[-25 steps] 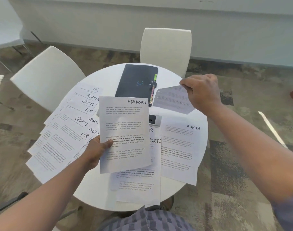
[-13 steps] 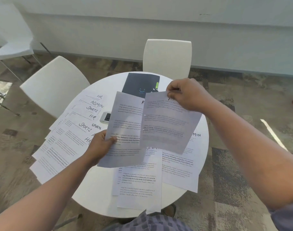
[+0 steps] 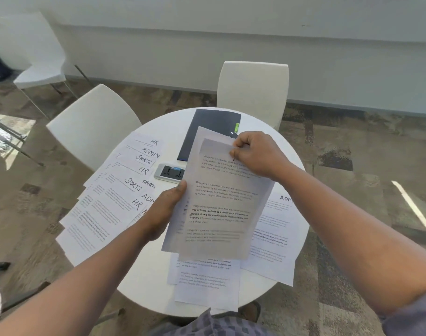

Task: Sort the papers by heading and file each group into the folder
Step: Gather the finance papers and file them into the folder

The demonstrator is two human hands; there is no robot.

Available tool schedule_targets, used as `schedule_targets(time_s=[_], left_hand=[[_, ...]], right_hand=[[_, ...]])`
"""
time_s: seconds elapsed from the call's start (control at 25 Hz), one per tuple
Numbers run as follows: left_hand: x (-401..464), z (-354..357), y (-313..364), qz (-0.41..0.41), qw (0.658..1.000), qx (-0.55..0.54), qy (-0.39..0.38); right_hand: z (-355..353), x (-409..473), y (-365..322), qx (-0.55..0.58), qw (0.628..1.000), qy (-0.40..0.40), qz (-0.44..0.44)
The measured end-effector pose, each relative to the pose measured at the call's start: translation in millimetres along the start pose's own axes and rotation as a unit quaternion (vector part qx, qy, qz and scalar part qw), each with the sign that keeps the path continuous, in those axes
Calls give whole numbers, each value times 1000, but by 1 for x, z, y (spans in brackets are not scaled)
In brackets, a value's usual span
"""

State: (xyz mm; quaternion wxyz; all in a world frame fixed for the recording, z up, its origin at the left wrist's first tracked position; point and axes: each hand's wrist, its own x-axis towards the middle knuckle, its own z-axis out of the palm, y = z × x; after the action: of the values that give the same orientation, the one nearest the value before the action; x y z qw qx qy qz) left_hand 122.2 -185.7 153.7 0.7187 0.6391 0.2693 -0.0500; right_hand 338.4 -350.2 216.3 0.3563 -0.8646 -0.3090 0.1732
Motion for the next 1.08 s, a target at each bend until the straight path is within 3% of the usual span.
schedule_targets(time_s=[0.2, 0.32, 0.44, 0.52, 0.6, 0.68, 0.76, 0.84, 1.08], left_hand=[[-8, -2, -6, 54, 990, 87, 101], [-10, -25, -10, 58, 989, 68, 117], [-10, -61, -12, 61, 994, 25, 84], [-8, -92, -16, 65, 996, -1, 56], [-5, -121, -23, 63, 997, -30, 22], [-2, -147, -29, 50, 997, -59, -9], [3, -170, -34, 37, 997, -63, -40], [7, -184, -37, 26, 996, -60, -65], [16, -192, -40, 29, 996, -85, -19]], right_hand=[[20, -1, -18, 6, 1000, 7, -5], [28, -4, -38, -4, 1000, 13, -26], [38, -15, -41, -90, 985, 150, 1], [58, -30, -33, 54, 979, 183, 78], [91, -50, -21, 279, 942, 92, 163], [128, -68, -17, 381, 902, -23, 201], [158, -79, -25, 429, 877, -45, 210], [176, -85, -37, 467, 856, -10, 222], [184, -93, -68, 420, 865, 124, 244]])
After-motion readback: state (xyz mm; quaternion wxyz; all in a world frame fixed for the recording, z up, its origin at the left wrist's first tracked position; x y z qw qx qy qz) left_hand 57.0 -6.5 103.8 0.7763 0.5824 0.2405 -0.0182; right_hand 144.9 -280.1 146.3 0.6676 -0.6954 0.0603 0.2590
